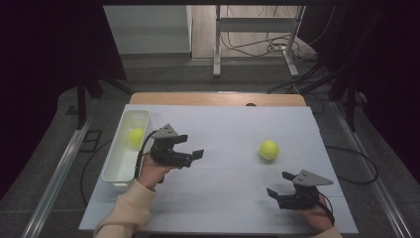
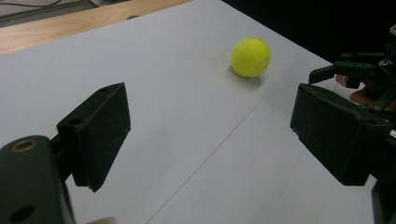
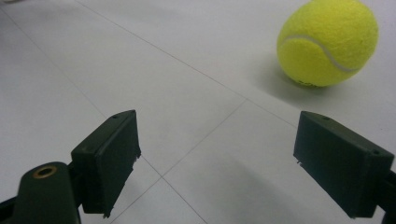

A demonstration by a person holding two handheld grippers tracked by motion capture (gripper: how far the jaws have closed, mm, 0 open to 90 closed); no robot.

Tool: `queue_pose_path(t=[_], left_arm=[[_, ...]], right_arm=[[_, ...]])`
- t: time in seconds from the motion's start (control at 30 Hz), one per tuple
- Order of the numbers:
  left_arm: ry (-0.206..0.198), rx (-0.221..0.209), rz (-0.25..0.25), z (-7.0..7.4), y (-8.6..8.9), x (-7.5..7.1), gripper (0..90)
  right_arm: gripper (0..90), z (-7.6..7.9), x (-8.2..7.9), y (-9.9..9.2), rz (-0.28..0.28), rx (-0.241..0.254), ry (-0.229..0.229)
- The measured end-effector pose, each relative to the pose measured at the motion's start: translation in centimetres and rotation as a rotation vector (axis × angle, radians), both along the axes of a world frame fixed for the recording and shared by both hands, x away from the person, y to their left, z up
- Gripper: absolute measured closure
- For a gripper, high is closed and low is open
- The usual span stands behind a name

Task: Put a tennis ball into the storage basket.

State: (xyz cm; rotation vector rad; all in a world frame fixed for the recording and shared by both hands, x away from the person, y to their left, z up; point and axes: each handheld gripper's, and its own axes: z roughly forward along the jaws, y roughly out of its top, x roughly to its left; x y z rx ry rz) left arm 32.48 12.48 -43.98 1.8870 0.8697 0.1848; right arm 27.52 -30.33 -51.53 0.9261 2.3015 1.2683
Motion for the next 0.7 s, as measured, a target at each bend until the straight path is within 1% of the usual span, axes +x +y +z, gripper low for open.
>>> queue_pose_path(t=[0.17, 0.33, 0.5, 0.6, 0.7], left_arm=[[-0.003, 0.004, -0.020, -0.3, -0.6, 0.4, 13.1], [0.001, 0.016, -0.035, -0.6, -1.5, 0.7, 13.1], [-0.002, 0.034, -0.029, -1.0, -2.4, 1.1, 13.1], [0.005, 0.036, -0.026, -1.3, -2.8, 1.3, 13.1], [0.004, 0.037, -0.029, -1.5, -3.3, 1.6, 13.2]], right_arm=[[14.6, 0.0, 0.0, 0.1, -0.005, -0.011, 0.002], [14.6, 0.0, 0.1, -0.1, -0.010, 0.003, 0.001], [14.7, 0.0, 0.2, -0.1, 0.001, -0.001, 0.000], [14.7, 0.0, 0.3, 0.0, 0.007, 0.007, -0.003], [14.8, 0.0, 0.4, 0.1, 0.016, -0.001, -0.004]])
